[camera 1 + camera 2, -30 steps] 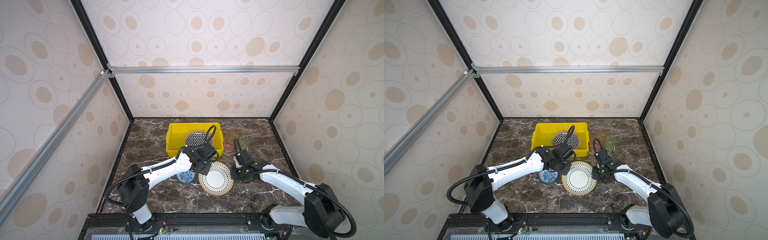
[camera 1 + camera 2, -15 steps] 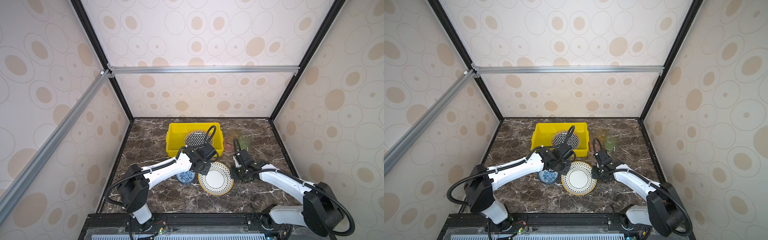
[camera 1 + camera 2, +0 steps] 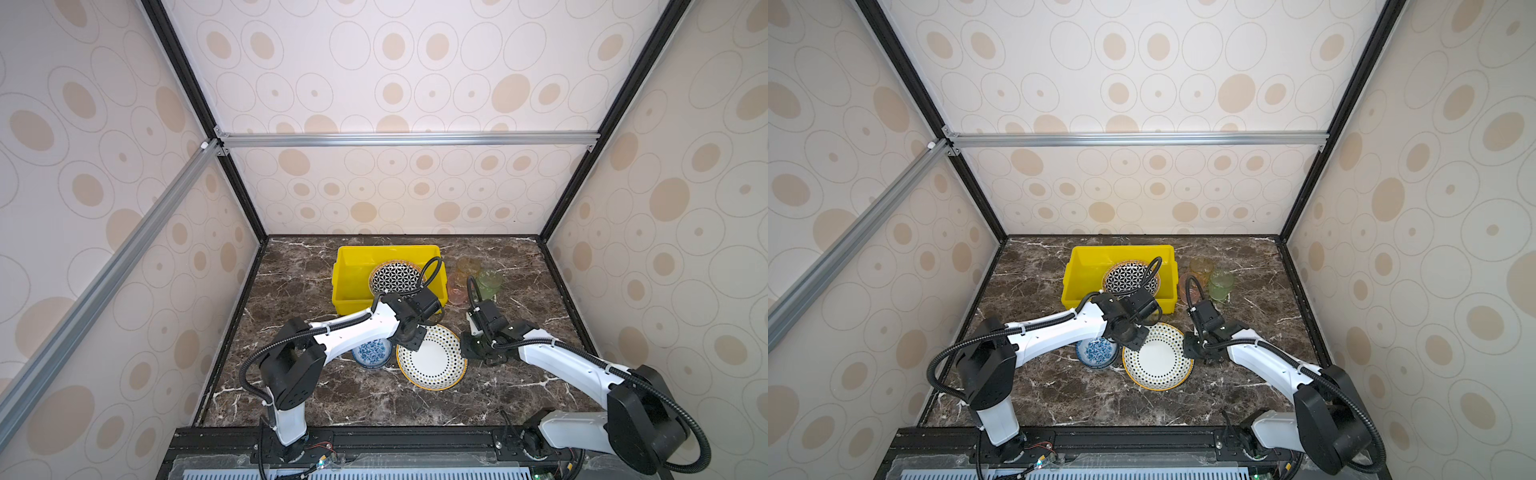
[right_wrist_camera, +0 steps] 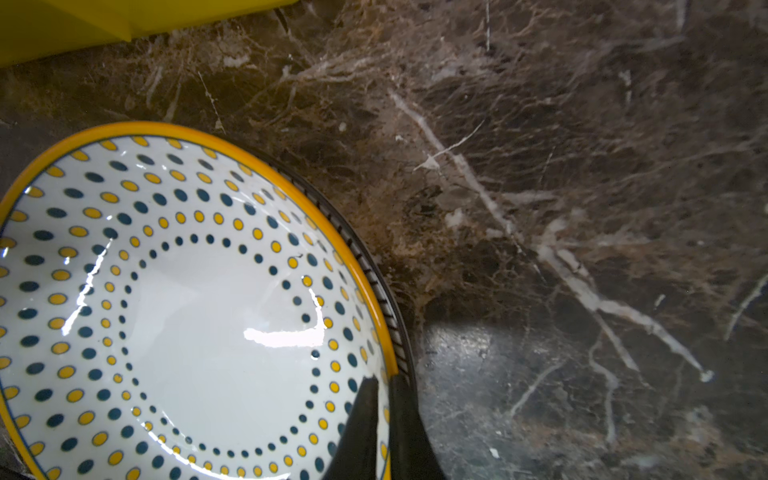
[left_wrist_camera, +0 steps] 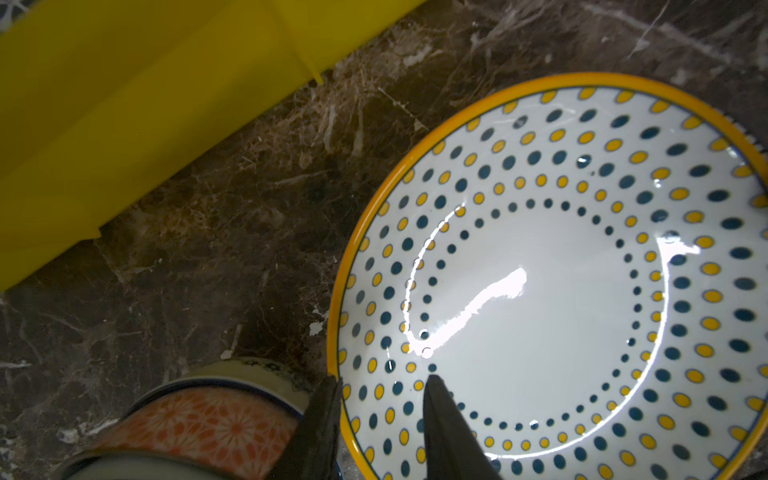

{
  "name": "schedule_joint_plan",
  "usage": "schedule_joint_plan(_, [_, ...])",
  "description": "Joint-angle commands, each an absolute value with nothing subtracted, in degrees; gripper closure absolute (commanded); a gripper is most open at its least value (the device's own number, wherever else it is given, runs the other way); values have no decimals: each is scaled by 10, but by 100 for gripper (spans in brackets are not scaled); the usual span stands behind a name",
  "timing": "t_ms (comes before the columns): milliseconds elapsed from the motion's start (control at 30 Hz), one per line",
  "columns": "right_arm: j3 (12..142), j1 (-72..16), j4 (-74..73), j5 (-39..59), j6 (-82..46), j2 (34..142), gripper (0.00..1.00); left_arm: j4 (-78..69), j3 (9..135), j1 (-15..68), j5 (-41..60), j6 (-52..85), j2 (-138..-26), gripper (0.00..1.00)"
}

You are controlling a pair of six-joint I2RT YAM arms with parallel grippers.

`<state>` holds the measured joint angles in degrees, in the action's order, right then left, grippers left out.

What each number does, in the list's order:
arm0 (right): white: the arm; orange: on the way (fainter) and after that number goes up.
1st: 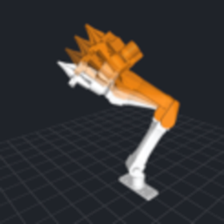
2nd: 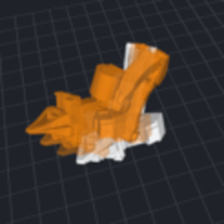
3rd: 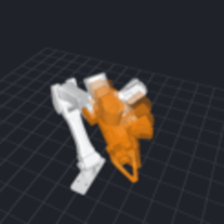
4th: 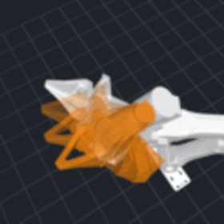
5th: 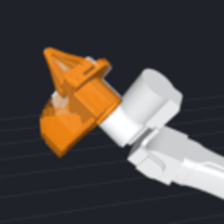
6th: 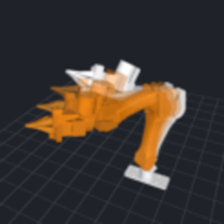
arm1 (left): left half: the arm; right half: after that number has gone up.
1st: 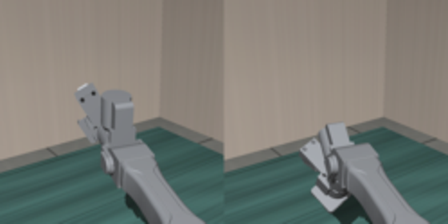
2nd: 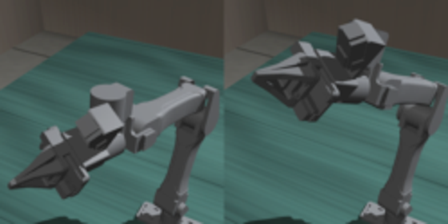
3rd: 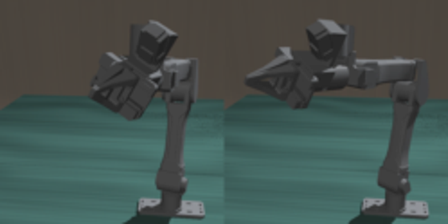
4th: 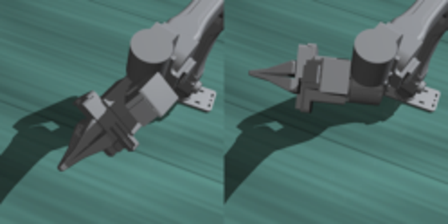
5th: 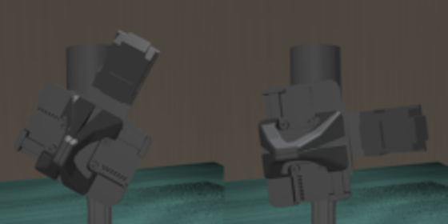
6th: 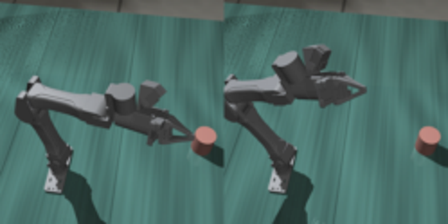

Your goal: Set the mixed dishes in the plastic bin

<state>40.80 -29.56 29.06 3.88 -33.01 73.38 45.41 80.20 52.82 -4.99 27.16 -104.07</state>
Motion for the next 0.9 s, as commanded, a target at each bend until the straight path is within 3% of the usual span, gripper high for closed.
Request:
schedule_joint_plan(0, [389, -303, 319, 36, -336, 730, 89, 479, 834, 526, -68, 250, -1053, 65])
schedule_joint_plan(867, [374, -304, 299, 53, -350, 733, 89, 482, 830, 501, -47, 248, -1089, 62])
